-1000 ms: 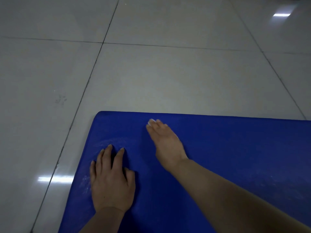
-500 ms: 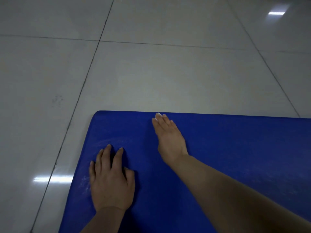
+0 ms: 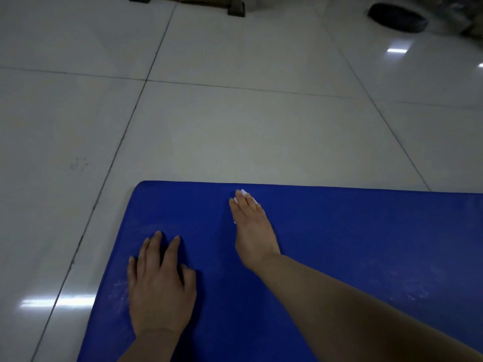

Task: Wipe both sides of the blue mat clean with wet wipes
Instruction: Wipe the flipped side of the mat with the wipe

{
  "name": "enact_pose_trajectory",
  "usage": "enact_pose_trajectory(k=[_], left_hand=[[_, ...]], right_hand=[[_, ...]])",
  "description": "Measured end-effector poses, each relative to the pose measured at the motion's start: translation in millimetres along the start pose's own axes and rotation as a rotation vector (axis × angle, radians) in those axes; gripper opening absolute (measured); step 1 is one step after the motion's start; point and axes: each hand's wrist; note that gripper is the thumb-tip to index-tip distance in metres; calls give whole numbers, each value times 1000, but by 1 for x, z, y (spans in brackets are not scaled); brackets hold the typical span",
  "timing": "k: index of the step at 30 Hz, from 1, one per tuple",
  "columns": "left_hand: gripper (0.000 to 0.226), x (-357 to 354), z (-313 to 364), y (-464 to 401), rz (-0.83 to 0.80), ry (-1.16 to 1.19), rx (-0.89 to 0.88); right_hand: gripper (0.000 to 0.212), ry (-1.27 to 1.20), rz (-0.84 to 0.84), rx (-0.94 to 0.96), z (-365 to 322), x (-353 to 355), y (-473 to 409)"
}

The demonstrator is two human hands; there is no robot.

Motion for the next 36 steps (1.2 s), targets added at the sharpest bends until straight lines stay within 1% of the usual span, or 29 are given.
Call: enact_pose_trajectory(k=[3, 4, 7, 9, 11, 13, 15, 17, 18, 19, 21, 23, 24, 25, 27, 29, 30, 31, 32, 34, 36], left_hand=[[47, -1, -5, 2, -3, -11, -27], [45, 0, -7, 4, -13, -27, -20], [47, 3, -11, 21, 8, -81, 2], [56, 5, -12, 31, -14, -102, -5], [59, 3, -15, 31, -24, -101, -15], [59, 3, -14, 30, -35, -107, -9], [59, 4, -15, 30, -45, -122, -14], [60, 3, -15, 30, -56, -142, -18], [60, 3, -16, 30, -56, -143, -17], [60, 3, -16, 30, -51, -138, -16], [59, 3, -16, 30, -45, -128, -12], [60, 3, -15, 30, -37, -129, -13], [60, 4, -15, 29, -40, -133, -15], [60, 4, -14, 28, -43, -135, -17], [60, 5, -14, 28, -46, -136, -17], [60, 4, -15, 29, -43, -133, -20], [59, 3, -15, 29, -42, -128, -21], [59, 3, -16, 30, -40, -122, -20], [60, 2, -16, 30, -42, -118, -16], [61, 3, -16, 30, -45, -107, -9], [61, 3, -16, 29, -35, -98, -13]], right_hand=[[71, 15, -2, 10, 0, -1, 0], [71, 20, -2, 13, -1, -2, 0], [70, 19, -23, 18, 3, 0, -1], [70, 0, -38, 40, 5, 3, -1], [71, -10, -57, 58, 11, 12, 1], [71, -22, -35, -25, 28, 25, 6], [74, 65, 18, -137, 42, 30, 11], [72, 122, 34, -204, 36, 22, 14], [70, 151, 28, -176, 26, 15, 15], [69, 214, 13, -110, 12, 8, 15], [72, 268, -38, 76, -11, -8, 19], [76, 237, -58, 186, -19, -7, 27], [77, 203, -42, 180, -13, -3, 32], [76, 154, -23, 115, -3, 3, 36], [71, 66, 75, -89, 23, 12, 48], [71, 116, 88, -261, 36, 14, 59], [72, 165, 83, -281, 32, 12, 62], [71, 187, 87, -242, 22, 7, 63], [70, 184, 69, -164, 6, 1, 64], [71, 184, -7, 52, -28, -16, 64], [72, 110, -38, 151, -49, -24, 62]])
Point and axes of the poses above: each hand's wrist, its own y-axis away from the middle knuckle, its own x-axis out of the back of the hand, z = x × y, and after that the axes turned 2 degrees about x, right-handed
